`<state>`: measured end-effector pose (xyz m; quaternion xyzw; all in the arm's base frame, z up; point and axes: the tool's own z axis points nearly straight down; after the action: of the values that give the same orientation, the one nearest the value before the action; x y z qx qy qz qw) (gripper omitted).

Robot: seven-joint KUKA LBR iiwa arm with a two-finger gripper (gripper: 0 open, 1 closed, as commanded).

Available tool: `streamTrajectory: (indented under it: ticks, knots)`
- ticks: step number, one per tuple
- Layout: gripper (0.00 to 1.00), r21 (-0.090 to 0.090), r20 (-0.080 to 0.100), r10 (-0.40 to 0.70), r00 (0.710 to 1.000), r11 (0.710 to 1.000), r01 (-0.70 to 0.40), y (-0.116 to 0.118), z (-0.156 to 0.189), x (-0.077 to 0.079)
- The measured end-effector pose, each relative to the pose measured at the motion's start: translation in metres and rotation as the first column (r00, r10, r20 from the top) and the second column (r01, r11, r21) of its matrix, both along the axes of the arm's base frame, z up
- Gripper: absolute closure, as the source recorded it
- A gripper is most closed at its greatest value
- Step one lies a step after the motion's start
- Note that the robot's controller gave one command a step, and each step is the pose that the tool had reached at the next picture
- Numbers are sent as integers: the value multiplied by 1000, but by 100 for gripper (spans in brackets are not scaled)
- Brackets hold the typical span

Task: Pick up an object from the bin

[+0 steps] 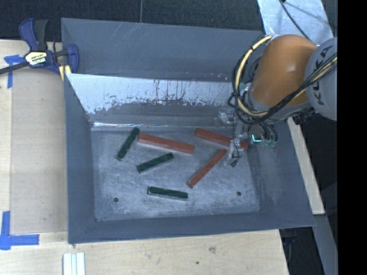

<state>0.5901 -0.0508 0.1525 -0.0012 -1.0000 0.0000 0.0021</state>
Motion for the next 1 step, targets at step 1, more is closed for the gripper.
streamTrajectory:
  ticks: [1]
  knots:
    - [0, 0, 6, 126, 992, 992, -126, 36, -83, 30]
